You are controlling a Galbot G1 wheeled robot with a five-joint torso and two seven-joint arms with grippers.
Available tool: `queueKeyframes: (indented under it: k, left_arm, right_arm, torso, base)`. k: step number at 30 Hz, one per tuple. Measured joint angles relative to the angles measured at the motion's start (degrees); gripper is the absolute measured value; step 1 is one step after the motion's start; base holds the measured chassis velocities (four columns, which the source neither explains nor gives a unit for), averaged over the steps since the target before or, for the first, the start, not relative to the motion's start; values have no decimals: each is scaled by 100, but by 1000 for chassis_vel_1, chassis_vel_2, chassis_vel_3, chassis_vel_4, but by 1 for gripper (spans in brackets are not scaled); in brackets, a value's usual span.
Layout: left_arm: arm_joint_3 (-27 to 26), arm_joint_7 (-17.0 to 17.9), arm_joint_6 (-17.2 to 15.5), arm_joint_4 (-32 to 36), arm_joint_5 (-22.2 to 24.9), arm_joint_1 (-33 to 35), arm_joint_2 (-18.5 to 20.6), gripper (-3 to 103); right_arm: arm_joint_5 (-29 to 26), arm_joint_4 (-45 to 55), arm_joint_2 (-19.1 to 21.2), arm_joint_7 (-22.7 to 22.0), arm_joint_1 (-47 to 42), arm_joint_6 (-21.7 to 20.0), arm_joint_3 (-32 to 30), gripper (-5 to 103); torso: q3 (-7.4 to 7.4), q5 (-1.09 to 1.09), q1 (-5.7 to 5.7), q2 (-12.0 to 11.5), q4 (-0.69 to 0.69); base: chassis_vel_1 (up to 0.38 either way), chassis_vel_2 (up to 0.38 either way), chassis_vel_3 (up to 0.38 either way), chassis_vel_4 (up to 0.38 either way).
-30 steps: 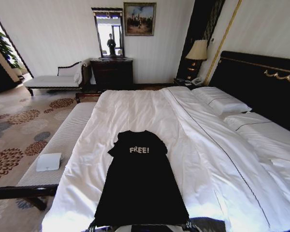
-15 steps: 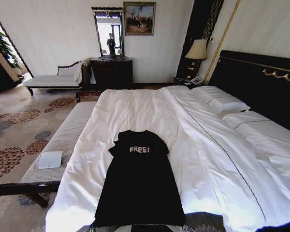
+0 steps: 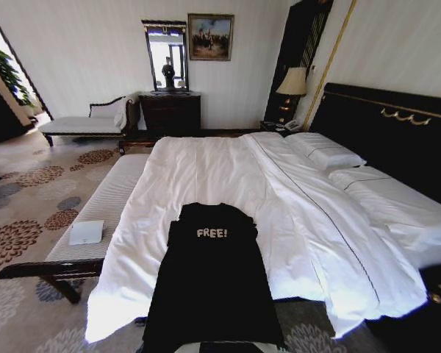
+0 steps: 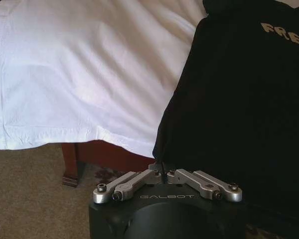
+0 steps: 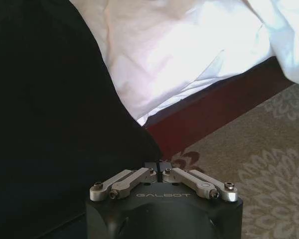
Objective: Fold the clothes on the bed.
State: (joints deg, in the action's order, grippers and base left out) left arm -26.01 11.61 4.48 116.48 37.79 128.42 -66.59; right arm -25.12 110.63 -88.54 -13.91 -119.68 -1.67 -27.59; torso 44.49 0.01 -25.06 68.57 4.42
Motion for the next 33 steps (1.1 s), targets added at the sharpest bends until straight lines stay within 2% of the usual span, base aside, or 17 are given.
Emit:
queueKeyframes:
  k: [6,8,9,12,14,17,20,21,23,26,27,28,29,30,32,33]
  left_arm:
    - [198,78,-60,-367,-119,-392,-77,-3]
    - [272,103,-143,-458,-151,-539,-140,6]
    - [276,114,-179,-478,-146,-585,-163,6]
    - [288,130,-254,-508,-129,-667,-194,17]
    - [300,129,-308,-515,-156,-705,-210,28]
    - [302,129,-347,-516,-177,-712,-226,33]
    - [272,159,-354,-518,-183,-686,-218,50]
    - [256,161,-306,-511,-228,-666,-209,56]
    - [233,163,-235,-494,-317,-648,-202,56]
    - [167,101,115,-422,-708,-615,-200,72]
    - [167,101,115,-422,-708,-615,-200,72]
    - [130,88,268,-401,-890,-632,-202,72]
    - [84,75,408,-386,-1073,-680,-207,77]
    - [39,68,475,-371,-1176,-729,-207,83]
    - [-23,59,513,-332,-1231,-810,-197,93]
    - [-23,59,513,-332,-1231,-810,-197,93]
  right_arm:
    - [-11,-284,-49,-12,386,-120,111,-1]
    - [19,-398,-92,-46,559,-155,145,10]
    - [50,-445,-107,-53,619,-156,162,10]
    - [205,-525,-131,-51,716,-140,188,21]
    - [374,-583,-166,-48,776,-101,188,31]
    - [436,-604,-191,-47,797,-90,187,36]
    - [474,-605,-209,-47,784,-52,187,52]
    - [502,-588,-194,-41,763,-10,187,58]
    - [551,-544,-173,-23,718,56,187,58]
    - [710,-418,-99,106,608,355,189,74]
    - [710,-418,-99,106,608,355,189,74]
    - [748,-370,-73,173,601,490,190,80]
    - [800,-308,-44,272,606,661,176,85]
    - [872,-257,-23,359,624,794,157,85]
    - [1054,-196,28,503,673,1055,72,95]
    - [1054,-196,28,503,673,1055,72,95]
  torso:
    - [-2,-1,3,1,0]
    - [-5,-12,9,4,-1]
    - [-5,-14,10,5,-1]
    - [-5,-18,10,5,-2]
    - [-4,-17,8,5,-1]
    - [-4,-16,7,4,0]
    - [-4,-9,7,4,-2]
    - [-4,1,7,4,-5]
    - [-4,4,7,4,-4]
    - [-4,7,7,5,0]
    - [-4,7,7,5,0]
    - [-4,9,7,5,1]
    - [-4,13,7,4,0]
    - [-4,19,7,4,2]
    - [-3,11,7,4,1]
    - [-3,11,7,4,1]
  base:
    - [-28,5,27,-8]
    - [0,0,0,0]
    - [0,0,0,0]
    - [0,0,0,0]
    - [0,0,0,0]
    - [0,0,0,0]
    - [0,0,0,0]
    - [0,0,0,0]
    - [0,0,0,0]
    - [0,0,0,0]
    - [0,0,0,0]
    - [0,0,0,0]
    - [0,0,0,0]
    - [0,0,0,0]
    - [0,0,0,0]
    - [0,0,0,0]
